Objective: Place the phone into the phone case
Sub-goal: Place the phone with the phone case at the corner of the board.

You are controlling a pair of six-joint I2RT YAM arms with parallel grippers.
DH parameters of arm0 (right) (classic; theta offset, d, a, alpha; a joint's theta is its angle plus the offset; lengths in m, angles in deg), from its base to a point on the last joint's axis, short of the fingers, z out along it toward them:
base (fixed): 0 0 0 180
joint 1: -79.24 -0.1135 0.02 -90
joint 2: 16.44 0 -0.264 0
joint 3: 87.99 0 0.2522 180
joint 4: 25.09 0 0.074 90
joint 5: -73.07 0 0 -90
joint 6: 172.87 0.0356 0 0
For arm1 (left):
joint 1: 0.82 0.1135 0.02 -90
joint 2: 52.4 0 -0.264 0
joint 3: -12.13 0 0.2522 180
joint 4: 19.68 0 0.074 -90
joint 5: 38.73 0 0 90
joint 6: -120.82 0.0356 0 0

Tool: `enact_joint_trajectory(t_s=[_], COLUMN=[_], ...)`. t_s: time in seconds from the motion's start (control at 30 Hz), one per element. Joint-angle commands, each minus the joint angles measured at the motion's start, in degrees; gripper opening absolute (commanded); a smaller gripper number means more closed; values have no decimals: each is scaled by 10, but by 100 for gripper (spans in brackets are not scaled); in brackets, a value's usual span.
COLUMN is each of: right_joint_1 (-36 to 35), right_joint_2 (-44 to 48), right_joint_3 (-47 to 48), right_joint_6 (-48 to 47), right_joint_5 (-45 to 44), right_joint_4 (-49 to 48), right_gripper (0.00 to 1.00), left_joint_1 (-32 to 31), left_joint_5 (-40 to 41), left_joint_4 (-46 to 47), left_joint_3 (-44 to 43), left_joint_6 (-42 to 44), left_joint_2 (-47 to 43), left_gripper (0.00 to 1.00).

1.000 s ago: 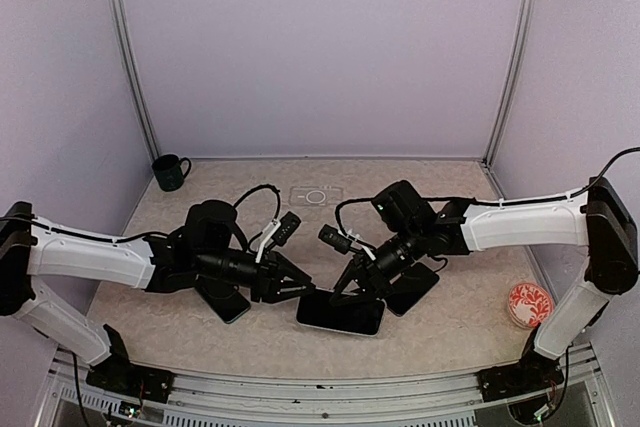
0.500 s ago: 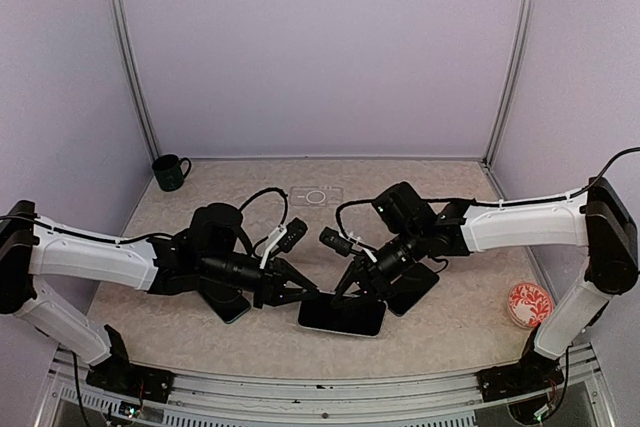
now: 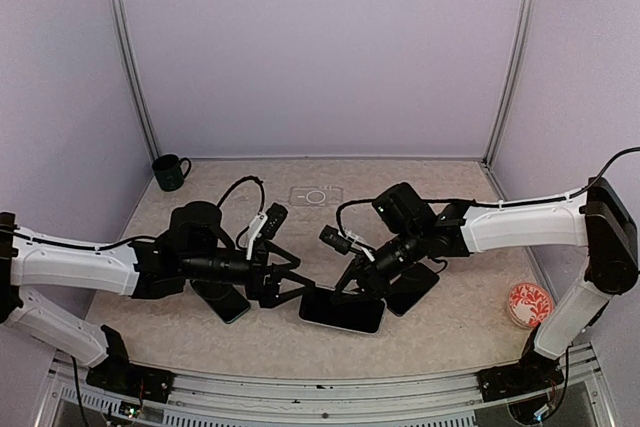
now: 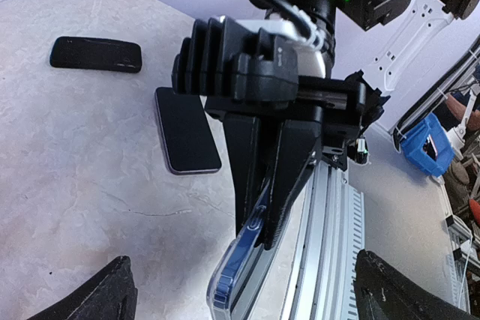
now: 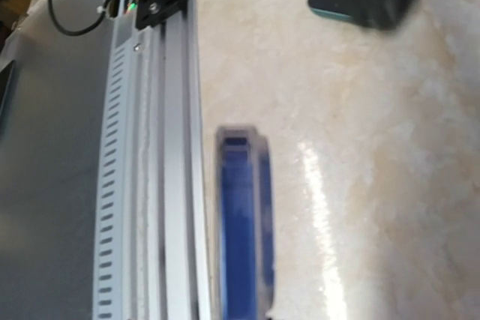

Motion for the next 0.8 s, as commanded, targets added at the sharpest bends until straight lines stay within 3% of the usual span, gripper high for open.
enact_joint_trajectory(t_s=[0.0, 0.77], right_joint_1=[7, 75], right_joint_2=[21, 48], right_joint_3=[0, -27], right_joint_6=[18, 91], right_joint_5=[-15, -103], right_joint_4=[-31, -84], right_gripper=[0, 0], left_joint_1=[12, 88], left_joint_5=[32, 97], left_joint_4=[36, 52], left_joint_3=[28, 89], left_joint_6=[-15, -77], left_joint_2=[-39, -97], left_gripper=[99, 99])
